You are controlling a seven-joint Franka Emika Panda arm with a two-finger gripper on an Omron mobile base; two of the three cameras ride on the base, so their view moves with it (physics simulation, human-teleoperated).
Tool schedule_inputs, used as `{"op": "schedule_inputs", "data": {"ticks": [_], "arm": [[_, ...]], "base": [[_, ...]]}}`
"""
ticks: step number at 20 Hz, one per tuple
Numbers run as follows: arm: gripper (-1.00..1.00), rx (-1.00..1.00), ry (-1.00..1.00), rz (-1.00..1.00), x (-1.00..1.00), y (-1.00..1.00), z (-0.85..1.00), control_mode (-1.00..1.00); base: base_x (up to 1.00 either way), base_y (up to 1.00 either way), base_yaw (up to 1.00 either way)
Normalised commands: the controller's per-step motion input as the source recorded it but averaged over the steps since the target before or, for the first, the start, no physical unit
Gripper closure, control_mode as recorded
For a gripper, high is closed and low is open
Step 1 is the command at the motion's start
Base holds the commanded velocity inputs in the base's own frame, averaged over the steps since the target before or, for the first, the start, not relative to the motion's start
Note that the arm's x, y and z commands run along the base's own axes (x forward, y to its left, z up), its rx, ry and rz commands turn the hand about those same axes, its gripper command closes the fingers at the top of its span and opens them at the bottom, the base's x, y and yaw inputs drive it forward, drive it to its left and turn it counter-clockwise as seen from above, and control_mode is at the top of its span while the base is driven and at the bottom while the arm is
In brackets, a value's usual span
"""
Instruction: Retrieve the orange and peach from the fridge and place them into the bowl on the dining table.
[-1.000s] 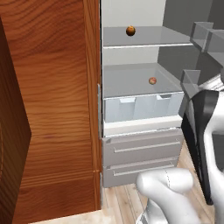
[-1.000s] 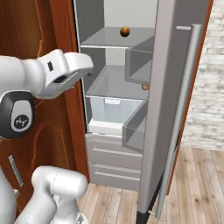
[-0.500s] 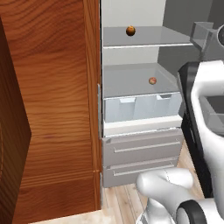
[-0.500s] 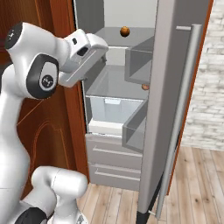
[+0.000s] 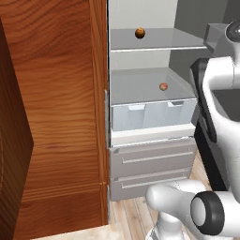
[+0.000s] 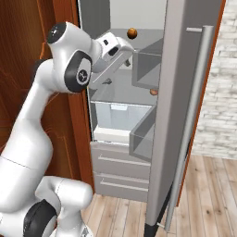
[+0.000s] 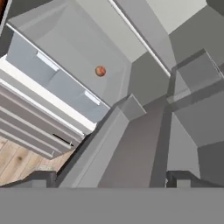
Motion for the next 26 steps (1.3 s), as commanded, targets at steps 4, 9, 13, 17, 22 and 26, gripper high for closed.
{"op": "schedule_inputs", "data": {"ticks": [4, 9, 13, 17, 22, 26], "arm": [[-1.0, -0.16, 0.0, -0.04, 0.56, -0.16, -0.29, -1.0], [-1.0, -0.15, 0.0, -0.08, 0.62, -0.19, -0.01, -1.0], [-1.0, -0.11, 0.0, -0.09, 0.31, -0.46, 0.0, -1.0], [-1.0, -0.05, 0.0, -0.14, -0.02, -0.94, 0.0, -1.0], [-1.0, -0.01, 0.03, -0.18, -0.1, -1.0, 0.0, -1.0], [-1.0, 0.0, 0.01, -0.15, -0.48, -0.94, 0.02, -1.0]], "base": [[0.0, 0.0, 0.0], [0.0, 0.0, 0.0], [0.0, 0.0, 0.0], [0.0, 0.0, 0.0], [0.0, 0.0, 0.0], [0.0, 0.0, 0.0]]}}
